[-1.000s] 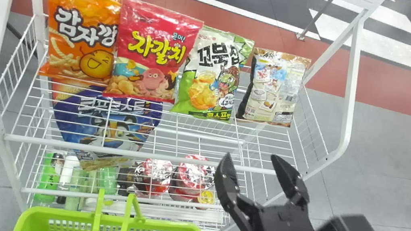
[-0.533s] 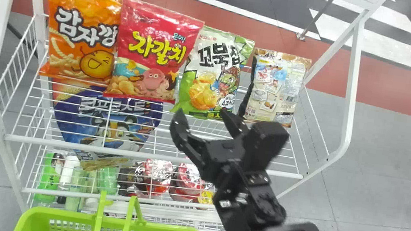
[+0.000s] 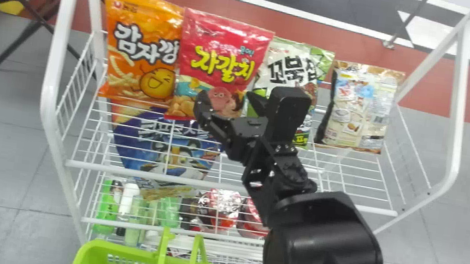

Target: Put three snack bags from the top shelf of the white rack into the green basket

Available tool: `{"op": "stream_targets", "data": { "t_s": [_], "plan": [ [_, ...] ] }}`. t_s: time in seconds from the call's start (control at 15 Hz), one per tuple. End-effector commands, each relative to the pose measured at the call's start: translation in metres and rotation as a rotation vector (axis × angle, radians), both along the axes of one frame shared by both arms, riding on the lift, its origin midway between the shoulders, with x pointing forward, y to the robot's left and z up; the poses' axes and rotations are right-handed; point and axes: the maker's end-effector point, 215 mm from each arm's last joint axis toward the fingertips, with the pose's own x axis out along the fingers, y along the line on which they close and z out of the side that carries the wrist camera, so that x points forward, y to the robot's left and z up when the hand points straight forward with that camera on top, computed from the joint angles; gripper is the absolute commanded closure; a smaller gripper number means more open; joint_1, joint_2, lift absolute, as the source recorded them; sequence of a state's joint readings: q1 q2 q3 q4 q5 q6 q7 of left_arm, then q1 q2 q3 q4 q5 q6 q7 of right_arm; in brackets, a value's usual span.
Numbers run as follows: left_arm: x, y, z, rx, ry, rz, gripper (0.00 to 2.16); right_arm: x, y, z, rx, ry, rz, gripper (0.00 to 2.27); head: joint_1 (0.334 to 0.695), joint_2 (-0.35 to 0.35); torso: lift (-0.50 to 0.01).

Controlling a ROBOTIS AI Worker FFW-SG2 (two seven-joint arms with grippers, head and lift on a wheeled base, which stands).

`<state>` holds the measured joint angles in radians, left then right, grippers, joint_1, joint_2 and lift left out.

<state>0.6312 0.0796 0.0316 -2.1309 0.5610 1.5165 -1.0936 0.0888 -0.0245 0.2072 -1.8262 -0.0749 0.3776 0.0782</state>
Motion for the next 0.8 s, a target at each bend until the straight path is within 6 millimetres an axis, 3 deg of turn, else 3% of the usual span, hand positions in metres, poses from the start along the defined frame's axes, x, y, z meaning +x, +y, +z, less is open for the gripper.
{"op": "stream_targets", "data": {
  "t_s": [0.0, 0.13, 0.27, 0.33, 0.47, 0.6, 0.73],
  "plan": [
    [0.002, 0.003, 0.001, 0.005, 0.008, -0.022, 2.14, 0.015, -0.004, 0.008, -0.005, -0.002, -0.008, 0.11, 0.695, -0.164, 0.0],
    [0.002, 0.004, 0.001, 0.005, 0.008, -0.019, 2.15, 0.024, -0.001, -0.004, -0.003, 0.056, 0.02, 0.27, 0.695, -0.159, 0.0],
    [0.001, 0.004, 0.0, 0.003, 0.012, -0.019, 2.14, 0.025, 0.005, -0.01, 0.04, 0.104, 0.071, 0.71, 0.695, -0.151, 0.0],
    [0.001, 0.004, 0.0, 0.003, 0.012, -0.019, 2.15, 0.025, 0.006, -0.014, 0.035, 0.129, 0.085, 1.0, 0.695, -0.139, 0.0],
    [0.0, 0.002, 0.0, 0.002, 0.013, -0.021, 2.15, 0.024, 0.004, -0.023, 0.033, 0.178, 0.107, 1.84, 0.695, -0.135, 0.0],
    [-0.001, 0.0, 0.0, 0.001, 0.012, -0.027, 2.15, 0.011, -0.001, -0.031, 0.042, 0.189, 0.107, 1.96, 0.695, -0.138, 0.0],
    [-0.002, -0.001, 0.0, 0.0, 0.012, -0.029, 2.15, -0.001, -0.007, -0.023, 0.041, 0.163, 0.097, 2.04, 0.695, -0.156, 0.0]
  ]
}}
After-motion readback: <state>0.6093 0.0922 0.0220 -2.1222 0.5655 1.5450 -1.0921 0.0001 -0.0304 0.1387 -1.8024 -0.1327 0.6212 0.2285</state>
